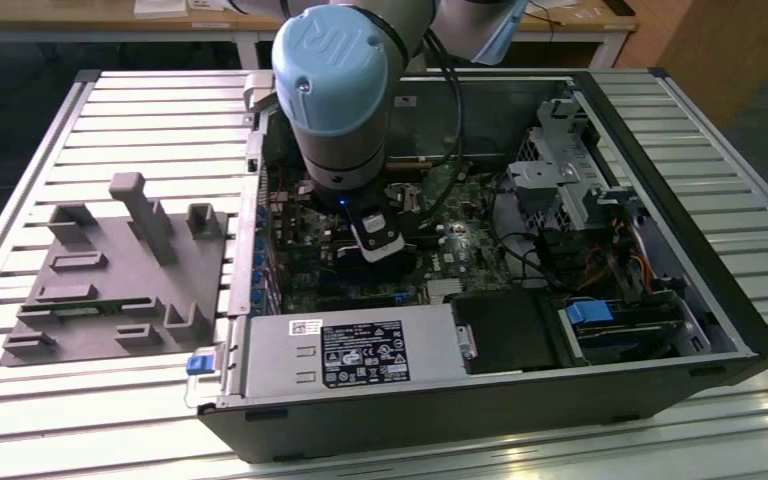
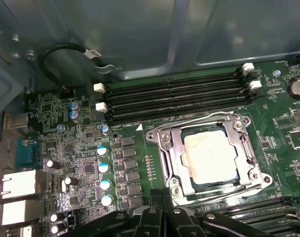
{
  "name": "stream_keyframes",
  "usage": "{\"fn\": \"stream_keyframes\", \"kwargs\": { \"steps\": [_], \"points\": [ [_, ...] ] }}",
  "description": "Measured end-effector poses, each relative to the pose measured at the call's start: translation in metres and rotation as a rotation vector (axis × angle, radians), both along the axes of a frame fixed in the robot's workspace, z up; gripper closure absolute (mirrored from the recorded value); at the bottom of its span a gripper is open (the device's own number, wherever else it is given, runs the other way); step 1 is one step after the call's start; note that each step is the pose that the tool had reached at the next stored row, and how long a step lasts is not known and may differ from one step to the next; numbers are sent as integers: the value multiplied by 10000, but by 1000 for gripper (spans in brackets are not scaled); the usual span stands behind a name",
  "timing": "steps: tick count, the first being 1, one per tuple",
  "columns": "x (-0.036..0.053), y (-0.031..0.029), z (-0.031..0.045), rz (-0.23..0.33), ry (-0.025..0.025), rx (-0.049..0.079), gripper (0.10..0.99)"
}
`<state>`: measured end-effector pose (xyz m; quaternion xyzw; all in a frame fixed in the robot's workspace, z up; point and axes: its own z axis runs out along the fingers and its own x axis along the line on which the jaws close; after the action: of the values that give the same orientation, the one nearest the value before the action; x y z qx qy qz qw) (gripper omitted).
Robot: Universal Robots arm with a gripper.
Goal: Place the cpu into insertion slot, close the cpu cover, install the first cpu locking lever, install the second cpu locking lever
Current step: 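Install the second cpu locking lever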
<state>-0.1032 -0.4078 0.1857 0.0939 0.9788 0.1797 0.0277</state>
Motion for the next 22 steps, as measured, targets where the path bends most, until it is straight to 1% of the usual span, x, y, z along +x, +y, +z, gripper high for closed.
{"fn": "stream_keyframes", "kwargs": {
  "steps": [4,10,16,17,19,22],
  "points": [
    [0,1,44,0,-2,4,984],
    [0,0,157,-1,0,-1,984],
    [1,0,290,-6,1,-18,984],
    [2,0,311,-10,1,-35,984],
    [3,0,345,-21,0,-114,984],
    [5,0,390,-42,0,-346,984]
  ]
}}
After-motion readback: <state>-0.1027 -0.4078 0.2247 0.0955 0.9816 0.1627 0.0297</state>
